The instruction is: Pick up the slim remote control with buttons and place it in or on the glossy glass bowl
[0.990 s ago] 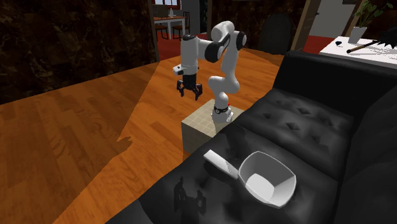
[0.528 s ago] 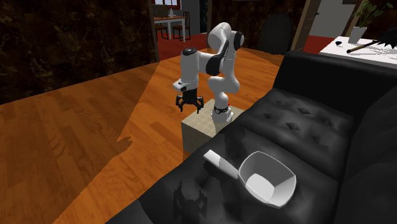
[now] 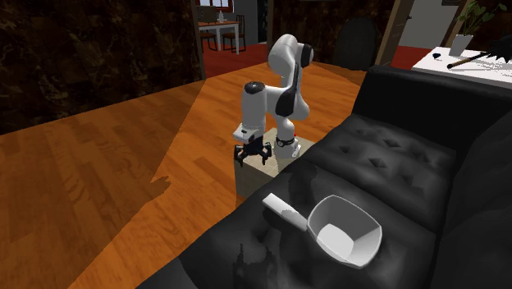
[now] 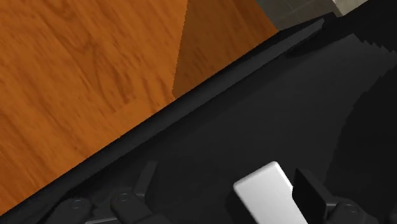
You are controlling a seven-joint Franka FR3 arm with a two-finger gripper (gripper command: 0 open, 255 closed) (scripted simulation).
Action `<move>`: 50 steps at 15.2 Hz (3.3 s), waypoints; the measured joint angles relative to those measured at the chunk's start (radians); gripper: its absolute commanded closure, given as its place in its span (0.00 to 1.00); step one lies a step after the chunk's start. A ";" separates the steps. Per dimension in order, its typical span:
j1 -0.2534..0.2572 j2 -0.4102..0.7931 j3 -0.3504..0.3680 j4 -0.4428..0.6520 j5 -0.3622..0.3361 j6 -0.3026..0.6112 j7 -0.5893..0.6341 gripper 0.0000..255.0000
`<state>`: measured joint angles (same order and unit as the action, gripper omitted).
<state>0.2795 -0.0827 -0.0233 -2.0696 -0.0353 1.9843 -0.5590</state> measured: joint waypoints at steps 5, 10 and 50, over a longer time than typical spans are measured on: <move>0.044 0.128 0.041 0.066 0.006 0.063 -0.106 0.00; 0.086 0.226 0.087 0.123 0.001 0.103 -0.204 0.00; 0.142 0.358 0.153 0.198 -0.021 0.158 -0.324 1.00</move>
<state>0.4214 0.2749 0.1299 -1.8717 -0.0564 2.1428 -0.8832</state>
